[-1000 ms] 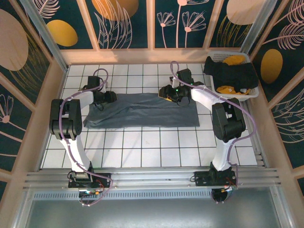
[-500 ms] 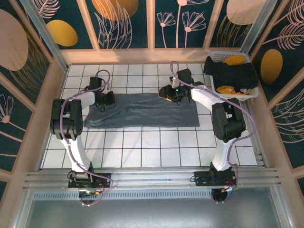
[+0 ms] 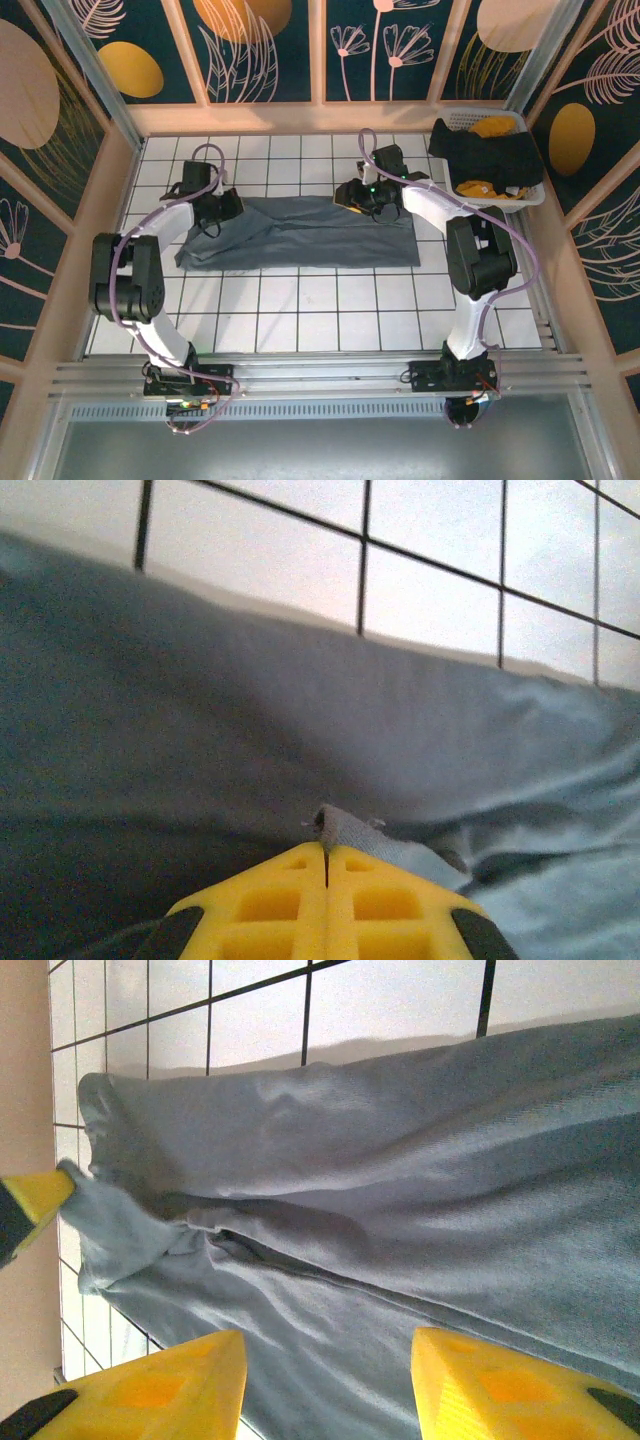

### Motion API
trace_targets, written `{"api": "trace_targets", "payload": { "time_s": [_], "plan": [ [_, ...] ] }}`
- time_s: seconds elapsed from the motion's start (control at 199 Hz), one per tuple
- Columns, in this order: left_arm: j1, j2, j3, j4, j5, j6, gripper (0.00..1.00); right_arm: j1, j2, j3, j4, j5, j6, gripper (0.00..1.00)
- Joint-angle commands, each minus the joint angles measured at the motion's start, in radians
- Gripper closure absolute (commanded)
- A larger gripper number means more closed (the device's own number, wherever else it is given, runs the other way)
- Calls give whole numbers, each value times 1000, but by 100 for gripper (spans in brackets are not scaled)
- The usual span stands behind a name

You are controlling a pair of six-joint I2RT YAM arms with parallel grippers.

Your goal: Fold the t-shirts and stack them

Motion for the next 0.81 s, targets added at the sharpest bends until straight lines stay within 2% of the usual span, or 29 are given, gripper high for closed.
{"api": "trace_targets", "payload": {
  "time_s": [0.0,0.251,0.416,0.682,0.802],
  "plan": [
    [-21,-71,-57,-49,37,-94,100,-6,-6,33,-16,-6,-15,52],
    [-73,-182,-175,-67,47,-260,100,-11,-26,5,-3,-17,-23,53],
    [-110,-197,-230,-83,49,-334,100,-16,-40,-28,5,-20,-23,53],
    [-129,-226,-342,23,122,-513,100,-33,-57,-59,16,-15,-20,53],
    [-132,-226,-368,45,171,-554,90,-38,-57,-62,17,-15,-22,53]
  ]
}}
